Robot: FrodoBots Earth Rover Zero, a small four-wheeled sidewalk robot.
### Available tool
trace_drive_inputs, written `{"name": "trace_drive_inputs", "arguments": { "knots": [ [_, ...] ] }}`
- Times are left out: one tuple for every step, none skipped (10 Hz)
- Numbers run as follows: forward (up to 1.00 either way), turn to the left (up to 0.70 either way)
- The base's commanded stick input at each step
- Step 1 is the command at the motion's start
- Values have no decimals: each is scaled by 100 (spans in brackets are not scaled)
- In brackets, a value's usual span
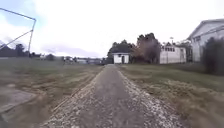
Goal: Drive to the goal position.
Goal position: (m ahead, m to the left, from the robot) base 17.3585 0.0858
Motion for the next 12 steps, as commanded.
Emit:
{"name": "trace_drive_inputs", "arguments": {
  "knots": [
    [60, -6],
    [60, -14],
    [60, -14],
    [60, -8],
    [60, 0],
    [60, 1],
    [60, 1],
    [60, 1],
    [60, 1],
    [60, 1],
    [60, 1],
    [60, 1]
  ]
}}
